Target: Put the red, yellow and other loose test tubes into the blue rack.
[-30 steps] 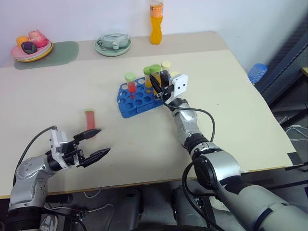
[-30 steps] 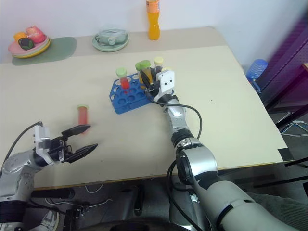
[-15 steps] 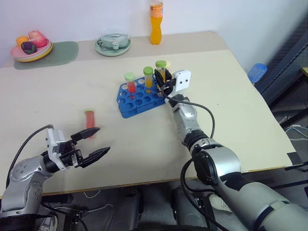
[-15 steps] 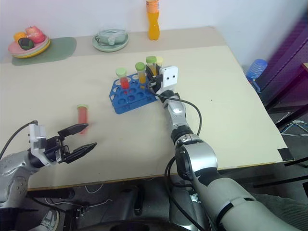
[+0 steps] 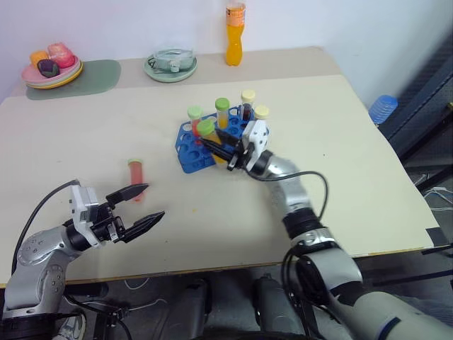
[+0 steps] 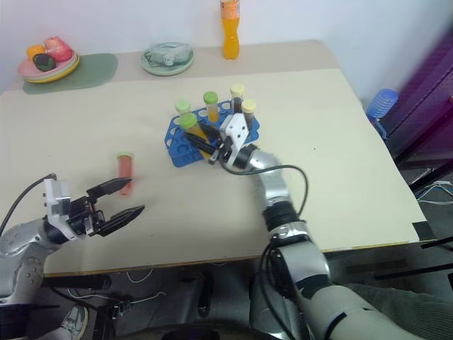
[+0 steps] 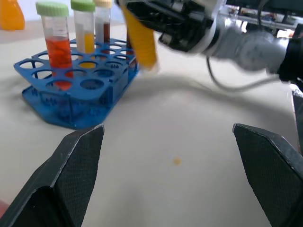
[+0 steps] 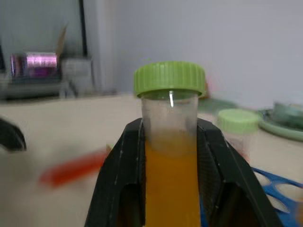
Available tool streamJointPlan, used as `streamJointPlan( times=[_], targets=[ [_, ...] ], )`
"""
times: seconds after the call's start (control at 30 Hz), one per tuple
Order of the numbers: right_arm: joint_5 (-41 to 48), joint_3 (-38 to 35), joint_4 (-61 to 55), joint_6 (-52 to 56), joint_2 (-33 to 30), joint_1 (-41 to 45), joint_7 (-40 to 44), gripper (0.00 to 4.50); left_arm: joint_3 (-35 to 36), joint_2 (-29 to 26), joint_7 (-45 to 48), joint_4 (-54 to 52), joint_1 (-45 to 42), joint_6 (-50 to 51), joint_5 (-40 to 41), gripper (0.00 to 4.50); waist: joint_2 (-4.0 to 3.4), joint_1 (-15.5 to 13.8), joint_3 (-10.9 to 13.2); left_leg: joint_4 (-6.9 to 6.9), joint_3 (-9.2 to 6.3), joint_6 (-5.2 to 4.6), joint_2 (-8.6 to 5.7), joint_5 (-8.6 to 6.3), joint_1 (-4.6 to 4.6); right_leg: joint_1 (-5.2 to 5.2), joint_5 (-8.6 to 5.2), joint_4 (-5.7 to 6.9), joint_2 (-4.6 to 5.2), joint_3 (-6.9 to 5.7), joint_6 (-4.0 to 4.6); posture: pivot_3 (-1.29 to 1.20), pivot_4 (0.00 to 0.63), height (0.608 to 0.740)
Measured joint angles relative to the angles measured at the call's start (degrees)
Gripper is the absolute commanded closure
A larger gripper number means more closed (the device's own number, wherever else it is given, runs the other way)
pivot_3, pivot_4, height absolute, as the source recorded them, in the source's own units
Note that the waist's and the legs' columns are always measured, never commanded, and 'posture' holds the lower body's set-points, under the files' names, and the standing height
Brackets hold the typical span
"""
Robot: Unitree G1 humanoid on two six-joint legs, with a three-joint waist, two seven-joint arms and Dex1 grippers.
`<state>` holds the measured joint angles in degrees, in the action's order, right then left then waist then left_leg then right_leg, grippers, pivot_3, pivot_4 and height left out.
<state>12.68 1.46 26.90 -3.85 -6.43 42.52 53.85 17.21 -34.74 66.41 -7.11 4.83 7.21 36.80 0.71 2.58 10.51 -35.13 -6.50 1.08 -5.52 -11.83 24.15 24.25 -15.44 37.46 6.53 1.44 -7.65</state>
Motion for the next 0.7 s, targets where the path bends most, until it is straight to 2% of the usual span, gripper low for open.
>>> streamJointPlan(
  times=[0.17,0.3,0.43,0.7],
  targets=[
    [-1.55,2.59,-21.36,32.84,-16.39,-1.63,-3.47,3.69,-1.07,0.11,0.92,2.03,-1.57,-0.09,-0.11,0.00,-0.01,-0.22,0.01,-0.01,0.04,-0.01,0.00,-0.01,0.19,-0.03,0.01,-0.01,0.08,0.00,0.03,0.00,0.150,0.740],
    [1.15,5.57,-27.19,50.57,-27.75,-1.12,2.19,3.69,-2.08,0.73,1.44,2.99,-2.26,-0.47,-0.33,0.00,-0.01,-0.10,0.01,0.00,0.10,-0.04,0.02,-0.02,0.22,-0.03,0.02,-0.05,0.19,-0.02,0.04,0.00,0.150,0.740],
    [1.10,11.04,-27.26,54.50,-33.44,-1.57,6.70,3.69,-3.06,1.48,2.02,3.86,-2.78,-1.06,-0.93,0.00,0.00,-0.20,0.01,-0.01,0.15,-0.08,0.03,-0.04,0.25,-0.03,0.02,-0.09,0.21,-0.03,0.05,0.00,0.150,0.740],
    [-2.21,18.56,-26.04,52.26,-38.48,-1.55,11.18,3.69,-3.98,1.79,2.23,4.79,-3.43,-1.72,-1.38,0.00,0.01,-0.26,0.01,-0.04,0.19,-0.11,0.03,-0.06,0.27,-0.05,0.03,-0.12,0.19,-0.04,0.03,0.00,0.150,0.740]
  ],
)
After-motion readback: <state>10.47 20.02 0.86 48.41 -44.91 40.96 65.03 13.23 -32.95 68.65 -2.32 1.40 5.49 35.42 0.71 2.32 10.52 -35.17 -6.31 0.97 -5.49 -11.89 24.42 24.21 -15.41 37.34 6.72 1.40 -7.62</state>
